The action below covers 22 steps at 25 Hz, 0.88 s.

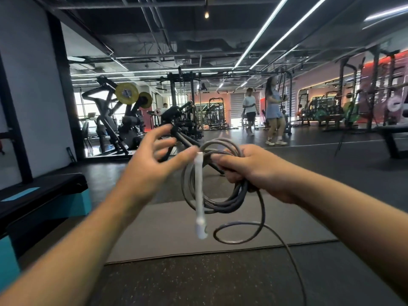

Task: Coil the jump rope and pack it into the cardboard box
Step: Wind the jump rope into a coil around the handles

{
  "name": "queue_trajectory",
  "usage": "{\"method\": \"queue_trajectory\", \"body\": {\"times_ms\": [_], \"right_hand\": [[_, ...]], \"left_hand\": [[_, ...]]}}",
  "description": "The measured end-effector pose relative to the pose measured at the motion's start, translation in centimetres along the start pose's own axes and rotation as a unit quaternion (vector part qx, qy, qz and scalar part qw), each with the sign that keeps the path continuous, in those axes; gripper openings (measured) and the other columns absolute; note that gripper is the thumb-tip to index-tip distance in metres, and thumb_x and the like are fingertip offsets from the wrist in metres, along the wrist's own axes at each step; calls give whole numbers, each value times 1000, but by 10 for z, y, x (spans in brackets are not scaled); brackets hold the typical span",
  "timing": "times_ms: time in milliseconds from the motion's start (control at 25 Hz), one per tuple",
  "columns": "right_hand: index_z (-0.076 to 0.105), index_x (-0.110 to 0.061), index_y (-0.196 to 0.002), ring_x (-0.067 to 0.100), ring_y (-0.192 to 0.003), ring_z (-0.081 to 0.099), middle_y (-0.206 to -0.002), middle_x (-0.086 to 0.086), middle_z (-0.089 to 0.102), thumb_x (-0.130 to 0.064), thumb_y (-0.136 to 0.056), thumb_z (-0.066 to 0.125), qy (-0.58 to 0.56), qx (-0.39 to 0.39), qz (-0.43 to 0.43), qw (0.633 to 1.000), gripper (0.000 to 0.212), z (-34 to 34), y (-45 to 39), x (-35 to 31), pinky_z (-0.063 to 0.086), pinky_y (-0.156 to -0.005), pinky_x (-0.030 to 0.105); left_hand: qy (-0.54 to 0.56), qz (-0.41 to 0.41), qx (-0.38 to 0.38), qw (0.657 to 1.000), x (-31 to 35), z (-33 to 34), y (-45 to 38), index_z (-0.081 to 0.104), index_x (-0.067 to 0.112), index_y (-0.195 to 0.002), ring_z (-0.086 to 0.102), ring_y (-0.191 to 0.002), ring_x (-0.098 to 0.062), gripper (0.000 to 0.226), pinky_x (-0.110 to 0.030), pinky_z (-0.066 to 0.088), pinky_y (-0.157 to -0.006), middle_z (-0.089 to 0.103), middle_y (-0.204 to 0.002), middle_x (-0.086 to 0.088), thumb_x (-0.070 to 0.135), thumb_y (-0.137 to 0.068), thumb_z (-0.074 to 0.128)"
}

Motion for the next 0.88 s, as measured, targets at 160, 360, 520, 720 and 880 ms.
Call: {"method": "queue_trajectory", "body": {"times_ms": [160,360,520,720,880], "right_hand": [[65,-7,-80,2,-48,45,-58,-11,57,-19,-102,56,198,-78,-59,975,26,-10,-4,-22,36,-47,16],[71,-15,-76,12,-53,50,-64,3,67,-18,-96,67,218,-67,-51,972,20,-22,6,-21,36,-50,27],[76,-31,-117,20,-59,39,-76,21,51,-27,-88,78,105,-122,-18,987,30,-26,22,-16,33,-51,28],[73,-16,-97,13,-50,38,-56,-2,45,-46,-83,76,86,-78,27,993,33,-38,32,11,33,-49,27],[57,-9,-64,16,-46,38,-56,7,39,-51,-84,72,101,-22,46,994,49,-53,41,31,42,-47,28]], "left_hand": [[-186,-3,-336,923,53,29,-44,65,25,-124,73,-101,-18,59,-40,55,-96,77,-110,2,62,-78,72],[-178,-120,-452,866,45,53,-45,73,8,-98,40,-49,-11,56,-16,43,-49,50,-54,3,60,-90,53],[-231,-126,-417,870,44,51,-37,73,11,-73,25,-43,-14,82,-23,35,-49,29,-49,3,83,-81,35],[-351,-168,-407,827,51,43,-30,65,16,-40,29,-40,-15,87,-27,35,-54,37,-41,4,85,-82,34],[-55,-178,-375,908,39,25,-35,48,23,-43,19,-41,-10,68,-27,31,-54,27,-47,8,73,-88,43]]}}
Point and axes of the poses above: each hand's wrist, its own y-axis away from the middle knuckle, its own z-axis out of the palm, x = y × z, the point moved 2 cm from there along -y, towards the middle knuckle
